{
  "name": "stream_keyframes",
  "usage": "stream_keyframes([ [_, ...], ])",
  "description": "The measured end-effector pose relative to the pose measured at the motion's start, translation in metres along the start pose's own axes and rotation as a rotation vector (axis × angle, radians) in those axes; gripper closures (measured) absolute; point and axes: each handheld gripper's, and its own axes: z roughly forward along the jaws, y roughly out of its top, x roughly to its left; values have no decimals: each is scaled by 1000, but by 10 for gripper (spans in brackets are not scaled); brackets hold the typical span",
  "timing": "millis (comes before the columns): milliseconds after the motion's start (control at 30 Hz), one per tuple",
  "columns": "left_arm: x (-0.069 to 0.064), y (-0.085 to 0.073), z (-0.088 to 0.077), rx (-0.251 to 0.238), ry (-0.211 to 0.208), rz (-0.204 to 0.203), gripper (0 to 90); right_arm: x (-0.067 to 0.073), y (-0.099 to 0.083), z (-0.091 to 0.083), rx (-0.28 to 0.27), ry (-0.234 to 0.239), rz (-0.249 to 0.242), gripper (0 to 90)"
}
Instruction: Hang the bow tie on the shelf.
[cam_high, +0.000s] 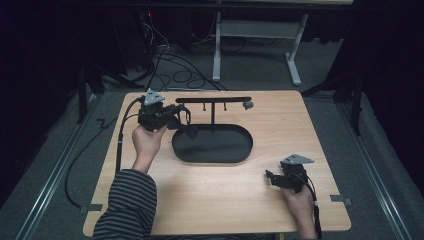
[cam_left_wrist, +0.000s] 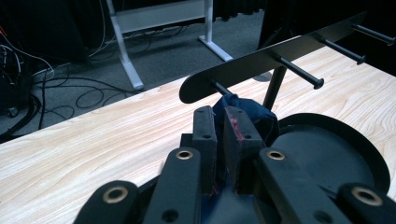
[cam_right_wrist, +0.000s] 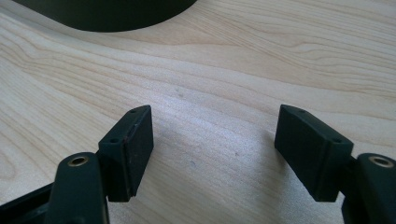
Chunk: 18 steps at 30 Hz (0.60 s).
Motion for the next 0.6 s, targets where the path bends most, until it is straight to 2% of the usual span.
stream_keyframes([
  [600,-4,0,-9,-24,-4,14,796,0,0,0,0,0,0,294],
])
